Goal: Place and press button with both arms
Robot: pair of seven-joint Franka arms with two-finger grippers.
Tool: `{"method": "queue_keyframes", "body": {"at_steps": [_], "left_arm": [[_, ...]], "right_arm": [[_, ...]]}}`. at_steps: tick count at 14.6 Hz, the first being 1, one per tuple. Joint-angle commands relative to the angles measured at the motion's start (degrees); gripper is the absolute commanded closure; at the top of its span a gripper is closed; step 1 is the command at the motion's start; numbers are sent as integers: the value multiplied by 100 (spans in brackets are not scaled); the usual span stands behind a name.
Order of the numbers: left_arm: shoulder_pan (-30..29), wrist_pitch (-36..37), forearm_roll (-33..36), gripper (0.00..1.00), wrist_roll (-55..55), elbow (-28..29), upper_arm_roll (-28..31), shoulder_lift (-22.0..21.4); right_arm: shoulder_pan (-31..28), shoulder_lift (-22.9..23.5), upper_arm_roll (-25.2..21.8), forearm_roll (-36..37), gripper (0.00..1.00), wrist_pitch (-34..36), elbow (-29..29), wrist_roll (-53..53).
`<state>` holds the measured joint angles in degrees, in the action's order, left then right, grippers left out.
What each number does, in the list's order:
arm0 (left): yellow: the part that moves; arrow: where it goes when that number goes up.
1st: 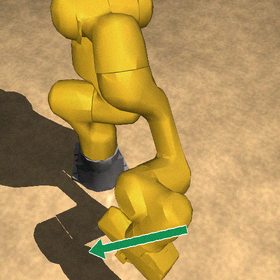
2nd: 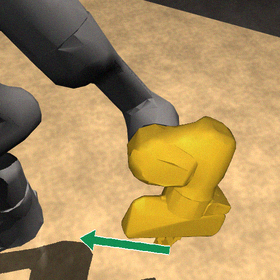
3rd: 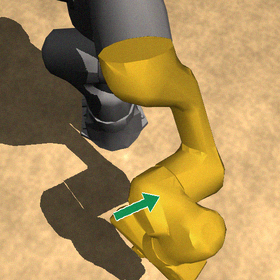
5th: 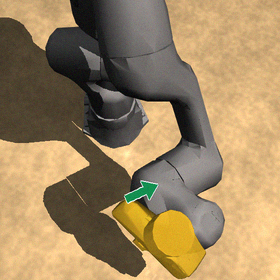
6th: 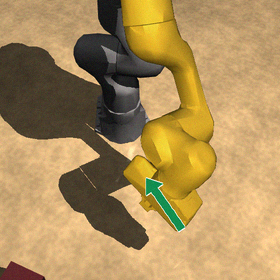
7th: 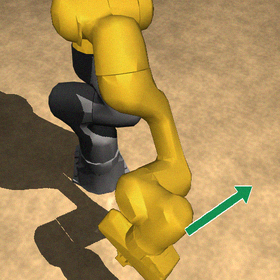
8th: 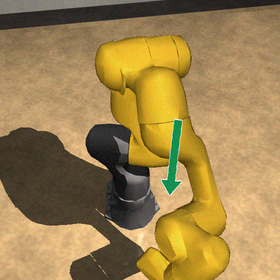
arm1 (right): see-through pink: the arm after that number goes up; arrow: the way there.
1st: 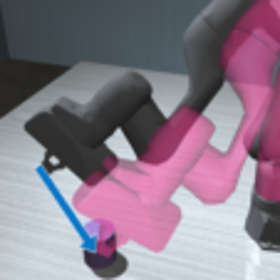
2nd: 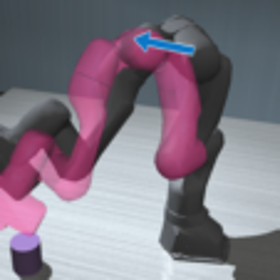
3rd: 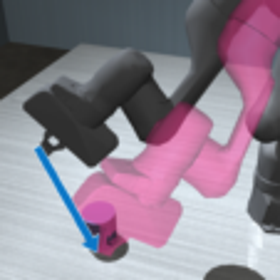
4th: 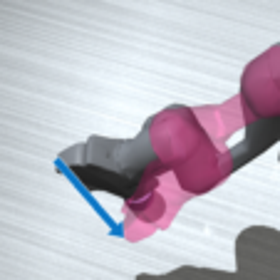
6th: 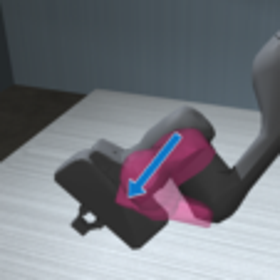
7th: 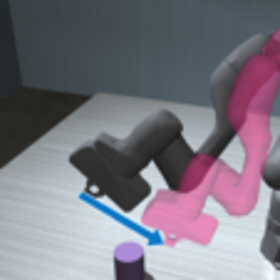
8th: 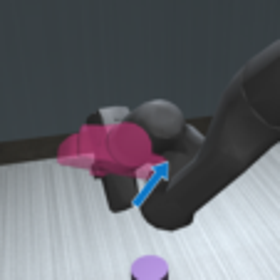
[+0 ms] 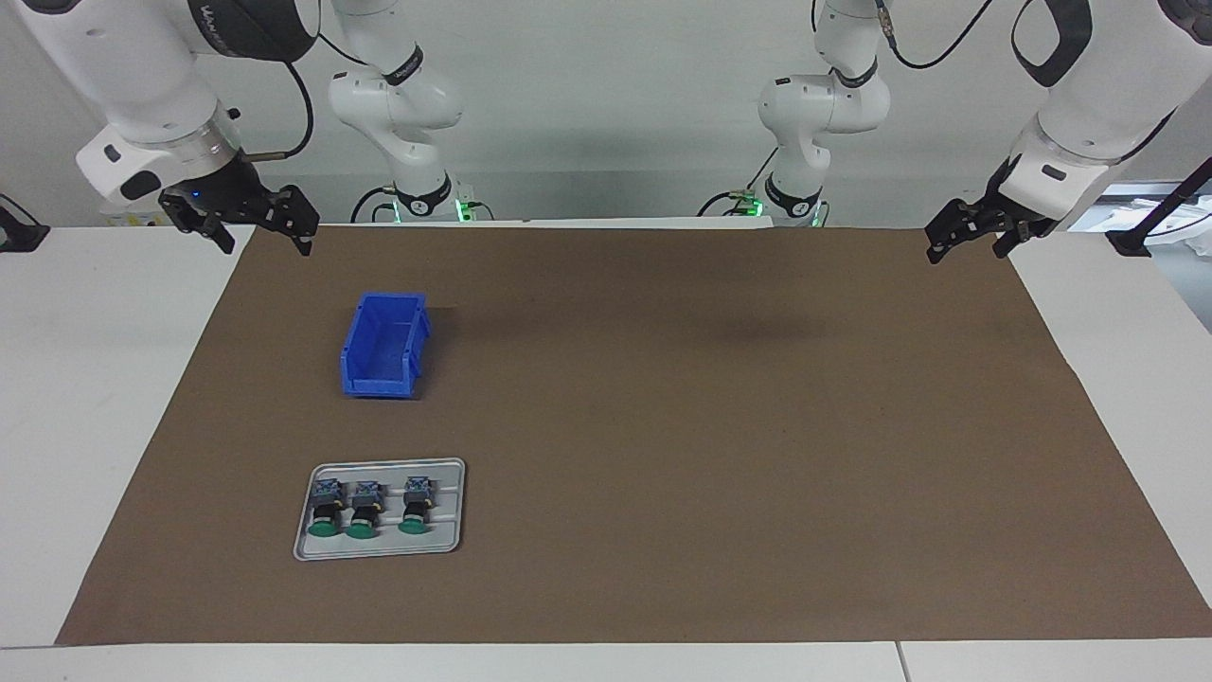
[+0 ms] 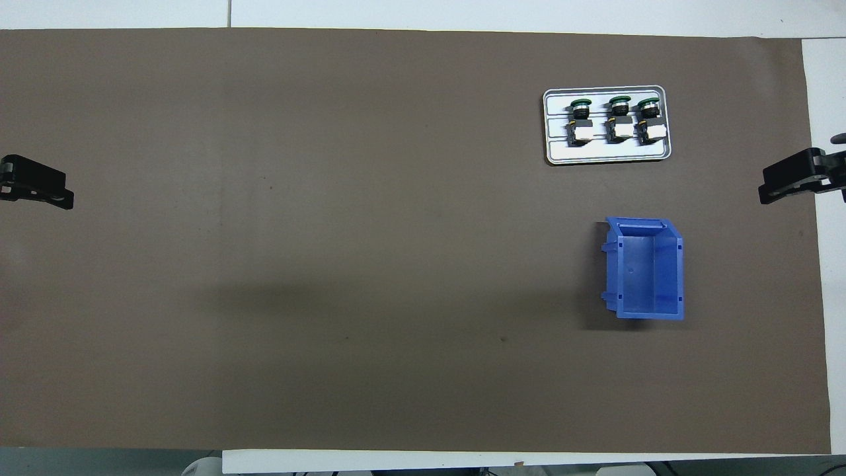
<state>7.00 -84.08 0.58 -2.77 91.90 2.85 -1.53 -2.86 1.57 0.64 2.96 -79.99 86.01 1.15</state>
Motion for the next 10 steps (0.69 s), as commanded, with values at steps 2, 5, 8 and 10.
{"method": "queue_keyframes", "body": {"at_steps": [2, 5, 8, 10], "left_arm": [[-49, 164, 179, 0, 110, -93, 22, -66], [-49, 147, 206, 0, 110, -76, 22, -93], [-49, 129, 197, 0, 101, -76, 22, -102], [-49, 138, 197, 0, 39, -32, 22, -137]], "right_arm": [[-66, -87, 24, 12, 0, -105, 118, 140], [-66, -87, 24, 12, 0, -105, 118, 140], [-66, -95, 33, 3, 0, -105, 127, 149], [-57, -95, 33, 12, 0, -96, 127, 158]]}}
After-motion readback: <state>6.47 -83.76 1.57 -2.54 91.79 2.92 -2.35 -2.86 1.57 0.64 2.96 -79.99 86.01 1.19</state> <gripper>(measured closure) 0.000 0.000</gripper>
